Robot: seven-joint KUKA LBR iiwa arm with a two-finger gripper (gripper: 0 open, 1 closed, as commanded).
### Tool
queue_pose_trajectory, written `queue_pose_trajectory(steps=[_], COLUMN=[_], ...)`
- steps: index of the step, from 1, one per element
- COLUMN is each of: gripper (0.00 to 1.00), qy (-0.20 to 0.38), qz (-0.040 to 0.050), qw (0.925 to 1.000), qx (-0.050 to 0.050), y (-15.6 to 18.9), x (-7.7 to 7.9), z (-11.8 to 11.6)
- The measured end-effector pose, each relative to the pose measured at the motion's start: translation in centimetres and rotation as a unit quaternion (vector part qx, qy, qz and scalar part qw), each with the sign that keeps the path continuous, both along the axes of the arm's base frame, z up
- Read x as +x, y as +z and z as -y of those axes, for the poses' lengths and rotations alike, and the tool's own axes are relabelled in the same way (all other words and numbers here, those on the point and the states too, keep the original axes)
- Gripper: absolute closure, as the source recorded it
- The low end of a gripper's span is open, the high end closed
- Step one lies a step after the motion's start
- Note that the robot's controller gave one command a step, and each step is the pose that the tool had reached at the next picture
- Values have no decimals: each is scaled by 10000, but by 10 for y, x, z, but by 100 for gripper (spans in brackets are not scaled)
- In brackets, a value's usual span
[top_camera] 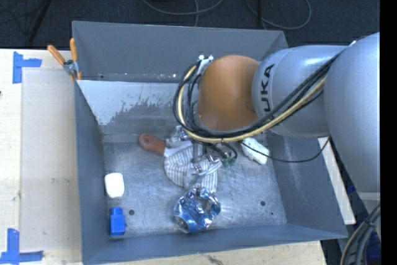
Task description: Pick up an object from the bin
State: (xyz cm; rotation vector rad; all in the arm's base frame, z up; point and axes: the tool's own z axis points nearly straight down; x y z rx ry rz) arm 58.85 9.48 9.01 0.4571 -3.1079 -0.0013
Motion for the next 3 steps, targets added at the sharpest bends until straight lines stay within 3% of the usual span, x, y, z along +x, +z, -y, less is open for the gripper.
queue_pose_trajectory(steps=[1, 3], gripper=[100, 100], qy=[48, 42], qz=[-3, -8], qw=[10000, 10000], qx=[2, 4], y=[-8, -6], x=[-4, -6], z=[19, 20])
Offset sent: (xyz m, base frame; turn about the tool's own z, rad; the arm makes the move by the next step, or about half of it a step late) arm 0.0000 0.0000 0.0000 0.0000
